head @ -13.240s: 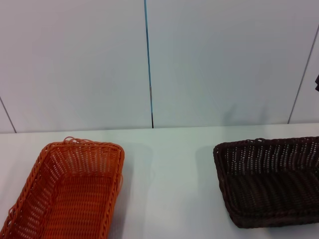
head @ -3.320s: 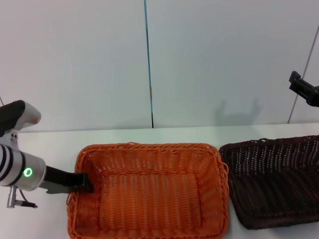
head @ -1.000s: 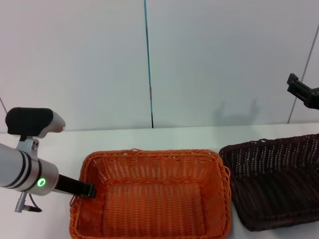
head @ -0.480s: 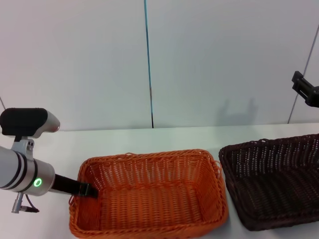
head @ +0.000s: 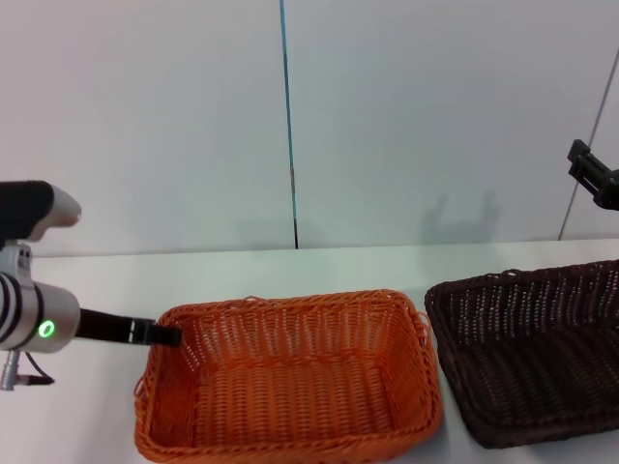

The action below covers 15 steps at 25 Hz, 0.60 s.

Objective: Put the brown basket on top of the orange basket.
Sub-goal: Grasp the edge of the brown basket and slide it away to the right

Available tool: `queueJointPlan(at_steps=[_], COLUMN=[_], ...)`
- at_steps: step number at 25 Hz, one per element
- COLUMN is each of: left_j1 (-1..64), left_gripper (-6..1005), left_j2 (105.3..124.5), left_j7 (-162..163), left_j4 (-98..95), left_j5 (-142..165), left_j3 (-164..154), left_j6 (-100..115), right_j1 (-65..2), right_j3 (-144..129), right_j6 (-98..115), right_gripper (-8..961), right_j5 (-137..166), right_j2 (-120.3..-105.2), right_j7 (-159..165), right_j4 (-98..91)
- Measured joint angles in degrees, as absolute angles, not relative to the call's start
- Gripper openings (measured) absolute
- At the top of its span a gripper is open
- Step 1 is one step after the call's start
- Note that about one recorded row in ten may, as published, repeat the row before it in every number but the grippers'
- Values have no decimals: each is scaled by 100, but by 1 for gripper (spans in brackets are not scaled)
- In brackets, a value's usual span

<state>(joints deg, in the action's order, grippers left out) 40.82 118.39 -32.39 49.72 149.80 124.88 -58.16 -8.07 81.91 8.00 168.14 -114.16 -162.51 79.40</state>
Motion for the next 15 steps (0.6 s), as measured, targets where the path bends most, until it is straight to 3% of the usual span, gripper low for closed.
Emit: queueJointPlan(at_steps=[11, 15], left_j1=[3166, 2897], left_gripper=[935, 935], left_j2=[12297, 12356], left_j7=[-3234, -3159], left_j4=[6743, 7157], left_j5=[14972, 14964], left_j3=[12551, 12560], left_j6=[-5562, -5511], right_j1=[-663, -637], right_j3=[8175, 8192], right_j6=[733, 726], right_gripper=[695, 728], right_j5=[16814, 16814], right_j2=[-11415, -11416], right_j7=[-16251, -16251], right_j4=[8137, 8224])
